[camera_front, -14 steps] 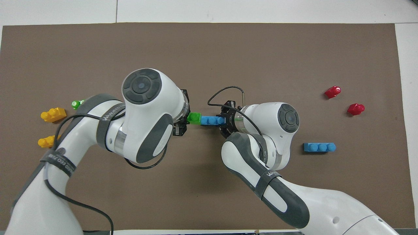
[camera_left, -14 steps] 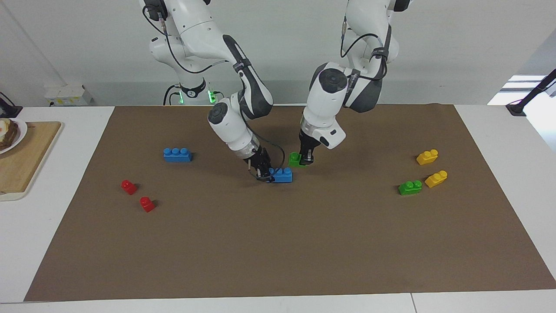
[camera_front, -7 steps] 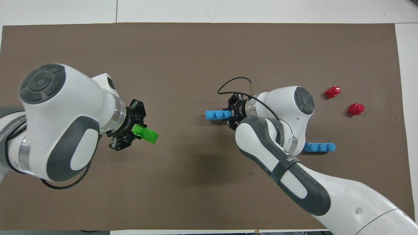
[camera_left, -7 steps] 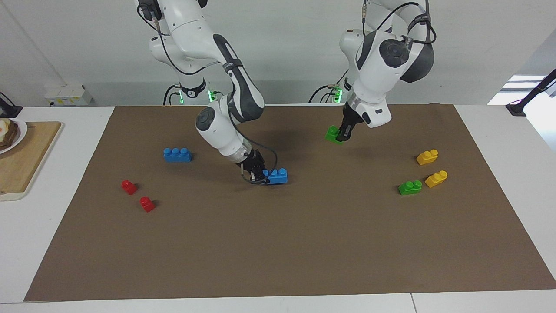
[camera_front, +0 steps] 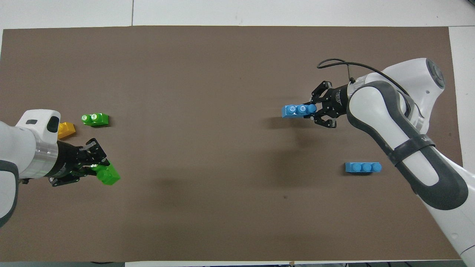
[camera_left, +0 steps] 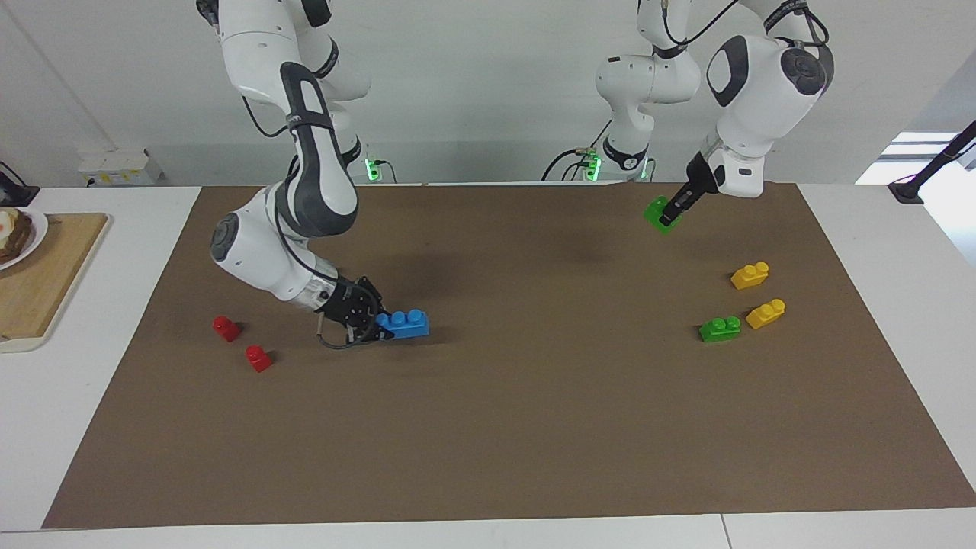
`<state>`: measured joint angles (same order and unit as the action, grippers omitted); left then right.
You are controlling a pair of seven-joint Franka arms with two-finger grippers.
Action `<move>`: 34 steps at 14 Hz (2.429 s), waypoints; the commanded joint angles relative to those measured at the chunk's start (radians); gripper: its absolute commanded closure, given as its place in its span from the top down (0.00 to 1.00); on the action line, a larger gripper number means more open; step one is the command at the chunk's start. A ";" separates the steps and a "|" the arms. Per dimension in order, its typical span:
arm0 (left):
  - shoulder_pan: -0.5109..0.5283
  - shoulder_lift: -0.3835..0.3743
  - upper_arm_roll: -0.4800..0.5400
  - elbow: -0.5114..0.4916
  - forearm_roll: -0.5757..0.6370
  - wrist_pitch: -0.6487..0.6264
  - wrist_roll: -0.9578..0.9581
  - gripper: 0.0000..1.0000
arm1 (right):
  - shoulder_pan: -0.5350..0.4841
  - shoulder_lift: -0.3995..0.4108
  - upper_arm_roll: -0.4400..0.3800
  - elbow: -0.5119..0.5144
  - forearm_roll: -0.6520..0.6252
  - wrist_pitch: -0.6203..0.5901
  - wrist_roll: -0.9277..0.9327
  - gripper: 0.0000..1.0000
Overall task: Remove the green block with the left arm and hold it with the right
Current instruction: 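Carry the green brick toward the yellow bricks while the right gripper moves blue, then lower and release the green brick with the left gripper while the right gripper holds blue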
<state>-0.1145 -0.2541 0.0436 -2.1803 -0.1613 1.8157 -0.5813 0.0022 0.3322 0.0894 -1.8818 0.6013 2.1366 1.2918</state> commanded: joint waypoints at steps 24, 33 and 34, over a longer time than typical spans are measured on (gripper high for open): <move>0.125 0.277 -0.014 -0.130 0.062 0.485 0.531 0.00 | -0.255 -0.055 0.013 -0.140 -0.112 -0.009 -0.259 0.00; 0.118 0.291 -0.014 -0.135 0.062 0.491 0.563 0.68 | -0.251 -0.059 0.013 -0.174 -0.112 0.054 -0.259 0.00; 0.116 0.292 -0.014 -0.133 0.062 0.485 0.560 1.00 | -0.249 -0.061 0.013 -0.181 -0.112 0.057 -0.258 0.00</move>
<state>0.0043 0.0399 0.0292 -2.2982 -0.0803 2.2816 -0.0403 -0.2373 0.3077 0.0920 -2.0188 0.5090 2.1704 1.0509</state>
